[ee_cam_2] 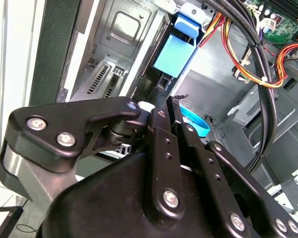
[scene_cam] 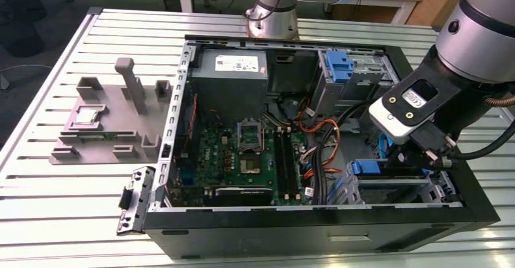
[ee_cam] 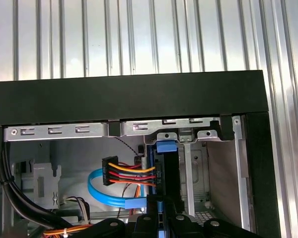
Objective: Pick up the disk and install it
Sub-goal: 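Insert the second disk wire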
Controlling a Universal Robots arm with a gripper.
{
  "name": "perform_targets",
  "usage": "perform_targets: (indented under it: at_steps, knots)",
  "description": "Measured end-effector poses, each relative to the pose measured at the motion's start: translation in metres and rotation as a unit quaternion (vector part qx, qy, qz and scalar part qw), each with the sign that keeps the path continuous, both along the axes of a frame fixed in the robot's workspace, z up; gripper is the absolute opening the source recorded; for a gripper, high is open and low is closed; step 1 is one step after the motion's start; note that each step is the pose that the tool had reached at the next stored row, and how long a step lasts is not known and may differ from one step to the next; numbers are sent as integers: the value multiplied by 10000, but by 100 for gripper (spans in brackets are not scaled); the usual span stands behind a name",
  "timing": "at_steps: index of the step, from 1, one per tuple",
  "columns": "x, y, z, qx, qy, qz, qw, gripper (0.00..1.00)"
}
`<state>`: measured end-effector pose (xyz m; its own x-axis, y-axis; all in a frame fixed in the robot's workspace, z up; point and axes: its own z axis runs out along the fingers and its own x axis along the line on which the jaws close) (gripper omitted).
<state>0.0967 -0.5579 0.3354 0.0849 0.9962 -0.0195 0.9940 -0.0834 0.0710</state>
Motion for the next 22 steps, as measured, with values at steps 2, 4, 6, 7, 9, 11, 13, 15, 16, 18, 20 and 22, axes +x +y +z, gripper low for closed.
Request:
perform_targets:
  at_steps: [2, 4, 6, 7, 9, 11, 13, 15, 16, 18, 20, 22]
  knots:
    - [0, -3, -3, 0, 0, 0, 10000, 16]
    - [1, -5, -3, -1, 0, 0, 10000, 16]
    - [2, -9, -5, 1, 0, 0, 10000, 16]
    - [2, -9, -7, 2, 0, -1, 10000, 16]
    - [3, -10, -8, 1, 0, -10, 10000, 16]
    - [4, -12, -15, 5, 0, -20, 10000, 16]
    - [4, -16, -21, 16, 0, -26, 10000, 16]
    - [5, -18, -25, 37, 0, -30, 10000, 16]
    - [5, -18, -25, 38, 0, -30, 10000, 16]
    - [5, -18, -24, 43, 0, -30, 10000, 16]
    - [5, -18, -16, 49, 0, -30, 10000, 16]
    - [5, -18, 5, 46, 0, -30, 10000, 16]
